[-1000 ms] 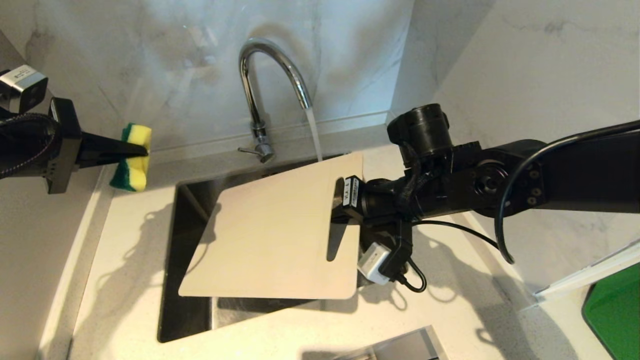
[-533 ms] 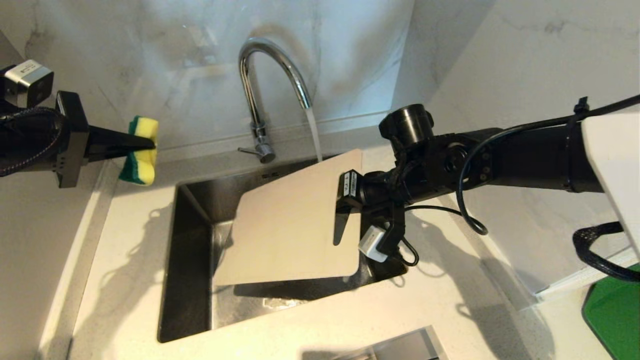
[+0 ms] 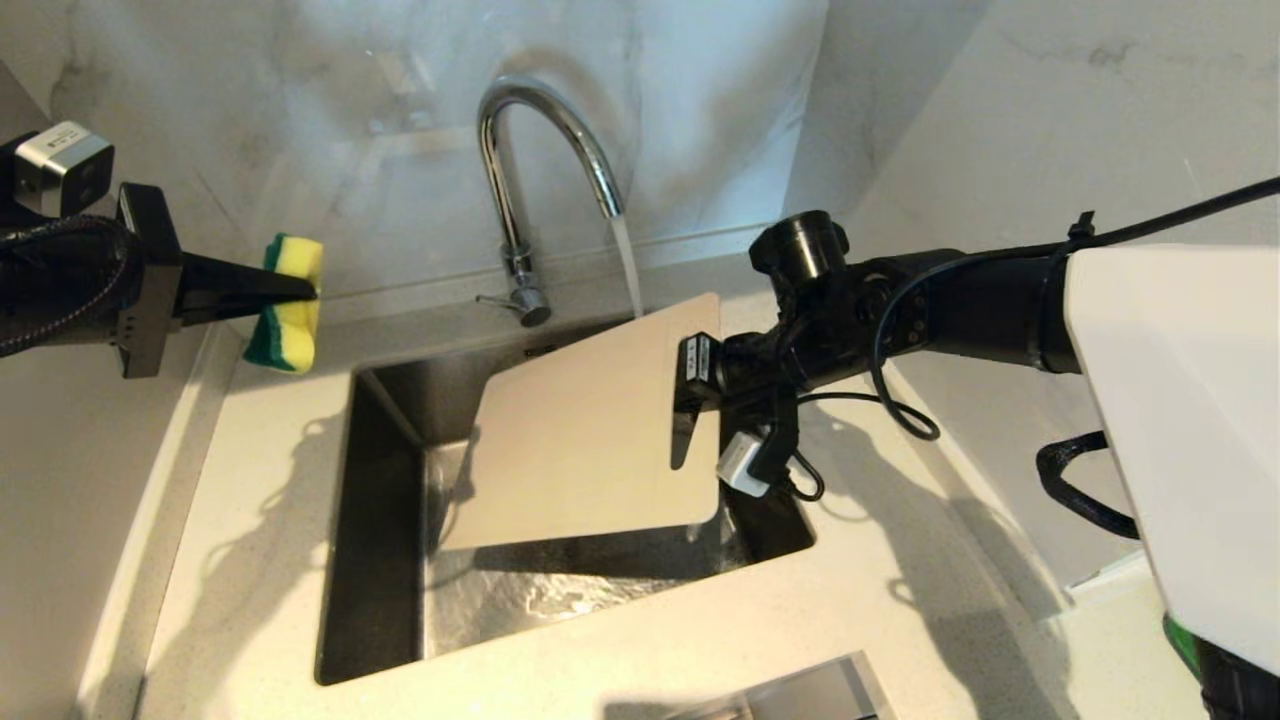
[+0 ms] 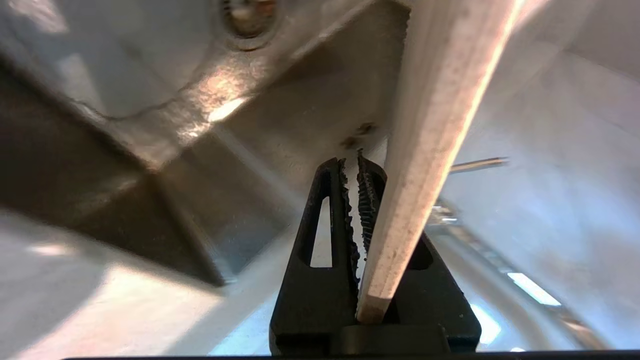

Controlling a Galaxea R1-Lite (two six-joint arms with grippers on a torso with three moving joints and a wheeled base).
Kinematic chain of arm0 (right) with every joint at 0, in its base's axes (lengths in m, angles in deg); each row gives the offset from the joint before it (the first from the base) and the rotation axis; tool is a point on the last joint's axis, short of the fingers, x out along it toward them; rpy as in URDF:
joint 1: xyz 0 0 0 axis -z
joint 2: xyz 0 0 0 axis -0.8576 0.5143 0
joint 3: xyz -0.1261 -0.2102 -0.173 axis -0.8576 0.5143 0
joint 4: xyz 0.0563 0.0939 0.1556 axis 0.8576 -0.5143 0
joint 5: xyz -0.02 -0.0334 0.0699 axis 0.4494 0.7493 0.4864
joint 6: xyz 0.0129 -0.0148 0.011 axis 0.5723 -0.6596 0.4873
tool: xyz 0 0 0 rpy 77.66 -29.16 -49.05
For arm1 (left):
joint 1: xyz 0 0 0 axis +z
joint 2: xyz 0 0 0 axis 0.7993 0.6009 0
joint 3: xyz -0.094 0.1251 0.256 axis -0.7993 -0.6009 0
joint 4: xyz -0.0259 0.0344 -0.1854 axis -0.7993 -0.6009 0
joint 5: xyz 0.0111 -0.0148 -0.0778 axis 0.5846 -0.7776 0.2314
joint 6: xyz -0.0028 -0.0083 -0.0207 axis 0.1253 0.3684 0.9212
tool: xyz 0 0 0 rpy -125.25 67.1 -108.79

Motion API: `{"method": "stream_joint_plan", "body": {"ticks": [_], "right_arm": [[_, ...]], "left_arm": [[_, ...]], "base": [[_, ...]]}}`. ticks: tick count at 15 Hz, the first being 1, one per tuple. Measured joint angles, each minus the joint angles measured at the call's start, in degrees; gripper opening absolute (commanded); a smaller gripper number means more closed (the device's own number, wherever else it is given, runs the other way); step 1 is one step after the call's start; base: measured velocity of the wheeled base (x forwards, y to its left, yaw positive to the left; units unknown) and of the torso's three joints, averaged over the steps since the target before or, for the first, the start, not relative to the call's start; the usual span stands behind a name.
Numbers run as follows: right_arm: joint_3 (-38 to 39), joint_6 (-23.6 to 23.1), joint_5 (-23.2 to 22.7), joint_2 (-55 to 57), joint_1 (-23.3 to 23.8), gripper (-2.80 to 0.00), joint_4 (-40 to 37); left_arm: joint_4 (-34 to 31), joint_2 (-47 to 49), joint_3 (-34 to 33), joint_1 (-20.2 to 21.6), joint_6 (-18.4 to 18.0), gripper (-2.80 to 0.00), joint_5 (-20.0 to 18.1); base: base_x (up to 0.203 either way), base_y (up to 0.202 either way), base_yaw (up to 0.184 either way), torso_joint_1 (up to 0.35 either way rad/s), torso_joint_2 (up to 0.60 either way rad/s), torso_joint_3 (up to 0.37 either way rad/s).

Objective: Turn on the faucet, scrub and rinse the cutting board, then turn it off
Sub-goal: Scrub the cutting board underwater

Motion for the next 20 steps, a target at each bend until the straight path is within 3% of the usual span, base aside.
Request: {"method": "stream_joint_plan", "body": {"ticks": [6,20], "right_arm": [[-1.34,-0.39,0.06,2.41,3.12,-2.80,2.66],[-1.34,-0.06,-0.07,3.94,4.13,-2.80,8.78]], "left_arm": [[0.06,0.25,0.02,-0.22,0.10,-2.80,-0.02],[0.06,0.88,0.09,-0.24,0.10,-2.80,-0.06]], "base": [[0.000,0.000,0.000,0.000,0.00,0.000],[0.000,0.000,0.000,0.000,0.00,0.000]]}}
